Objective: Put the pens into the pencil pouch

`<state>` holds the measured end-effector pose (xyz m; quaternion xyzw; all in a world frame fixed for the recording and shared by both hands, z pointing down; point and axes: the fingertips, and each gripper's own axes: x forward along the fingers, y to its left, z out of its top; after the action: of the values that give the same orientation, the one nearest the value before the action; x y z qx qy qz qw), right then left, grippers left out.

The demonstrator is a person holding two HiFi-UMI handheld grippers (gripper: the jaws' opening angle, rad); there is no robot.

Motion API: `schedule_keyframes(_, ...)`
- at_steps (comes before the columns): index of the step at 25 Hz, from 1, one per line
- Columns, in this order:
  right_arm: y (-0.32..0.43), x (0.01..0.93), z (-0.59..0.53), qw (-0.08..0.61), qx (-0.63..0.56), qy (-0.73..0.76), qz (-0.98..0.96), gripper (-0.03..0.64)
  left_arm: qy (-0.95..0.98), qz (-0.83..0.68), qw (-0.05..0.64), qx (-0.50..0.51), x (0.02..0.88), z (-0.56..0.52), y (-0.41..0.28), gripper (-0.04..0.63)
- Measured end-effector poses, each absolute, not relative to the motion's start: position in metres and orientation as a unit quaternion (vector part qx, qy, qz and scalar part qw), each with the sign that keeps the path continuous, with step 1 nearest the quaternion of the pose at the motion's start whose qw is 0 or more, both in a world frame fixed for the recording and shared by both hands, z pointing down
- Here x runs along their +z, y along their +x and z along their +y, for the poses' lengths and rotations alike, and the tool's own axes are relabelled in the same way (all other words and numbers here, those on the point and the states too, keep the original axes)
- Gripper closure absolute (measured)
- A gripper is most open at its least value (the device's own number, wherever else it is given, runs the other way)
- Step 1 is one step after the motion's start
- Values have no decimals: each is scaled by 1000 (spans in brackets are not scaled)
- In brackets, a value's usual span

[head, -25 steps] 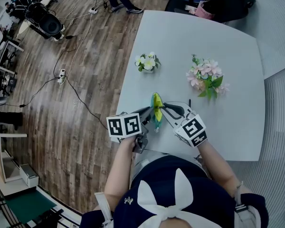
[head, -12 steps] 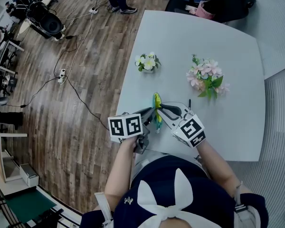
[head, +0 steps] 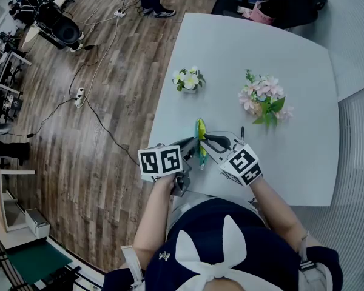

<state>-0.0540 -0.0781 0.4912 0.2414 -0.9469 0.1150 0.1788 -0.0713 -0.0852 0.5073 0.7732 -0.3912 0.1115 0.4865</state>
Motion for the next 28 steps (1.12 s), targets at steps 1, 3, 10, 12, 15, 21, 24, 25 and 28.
schedule_keyframes(1, -54, 492, -78, 180, 118, 240, -947, 549, 773, -392, 486, 112, 508, -86, -71, 541)
schedule_keyframes(3, -54, 494, -78, 182, 123, 238, -946, 548, 773, -392, 486, 113, 508, -86, -72, 541)
schedule_keyframes(10, -48, 495, -78, 178, 129, 244, -945, 541, 771, -395, 486, 113, 509, -86, -73, 541)
schedule_keyframes(12, -45, 492, -79, 173, 128, 249, -944, 540, 771, -396, 486, 114, 509, -86, -74, 541)
schedule_keyframes(15, -41, 486, -80, 168, 126, 255, -944, 540, 770, -397, 486, 114, 509, -85, -76, 541)
schedule_keyframes(21, -23, 482, -83, 162, 127, 275, -939, 537, 770, -397, 486, 113, 510, -85, -75, 541)
schedule_keyframes(24, -8, 484, -86, 162, 134, 290, -934, 534, 770, -398, 486, 114, 510, -85, -74, 541)
schedule_keyframes(25, -4, 485, -87, 160, 138, 294, -932, 529, 770, -397, 486, 114, 510, -85, -74, 541)
schedule_keyframes(28, 11, 486, -88, 156, 151, 309, -926, 503, 770, -397, 486, 114, 509, -85, -75, 541)
